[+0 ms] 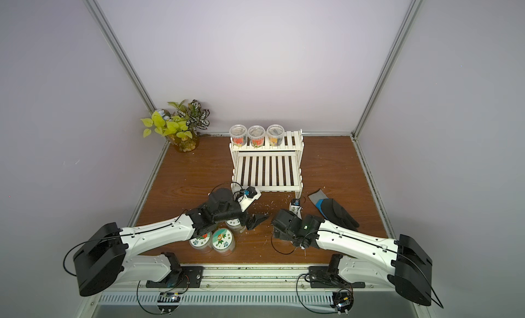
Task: Place the seed container on the shelf
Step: Pick up the seed jar at the center of the board.
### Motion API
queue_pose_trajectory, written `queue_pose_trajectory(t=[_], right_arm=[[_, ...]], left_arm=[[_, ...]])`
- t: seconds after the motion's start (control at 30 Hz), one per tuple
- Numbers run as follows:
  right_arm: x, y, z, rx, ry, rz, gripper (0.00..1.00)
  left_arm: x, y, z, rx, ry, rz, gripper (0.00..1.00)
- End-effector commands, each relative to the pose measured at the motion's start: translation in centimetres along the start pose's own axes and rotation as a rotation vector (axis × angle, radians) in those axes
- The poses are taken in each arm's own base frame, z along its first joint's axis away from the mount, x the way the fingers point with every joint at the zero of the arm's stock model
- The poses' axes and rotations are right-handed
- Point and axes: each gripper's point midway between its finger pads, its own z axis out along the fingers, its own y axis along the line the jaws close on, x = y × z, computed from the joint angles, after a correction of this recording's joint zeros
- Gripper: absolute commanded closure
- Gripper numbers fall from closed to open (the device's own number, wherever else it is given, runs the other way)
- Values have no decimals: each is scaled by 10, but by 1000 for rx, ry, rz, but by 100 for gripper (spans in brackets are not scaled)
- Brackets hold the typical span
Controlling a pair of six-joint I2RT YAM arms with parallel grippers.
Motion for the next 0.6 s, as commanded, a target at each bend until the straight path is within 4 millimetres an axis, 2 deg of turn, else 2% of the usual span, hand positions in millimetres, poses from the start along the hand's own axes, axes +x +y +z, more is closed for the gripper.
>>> queue_pose_trajectory(t=[0.0,0.4,0.57], right_arm=[[1,0,2,2,9,-16,8],[-1,8,7,-29,22,-28,6],[1,3,14,-4,33,-36,13]], left_arm=[[2,1,-2,2,24,19,0],[-4,1,1,7,11,24,0],[-4,2,2,4,13,23,0]])
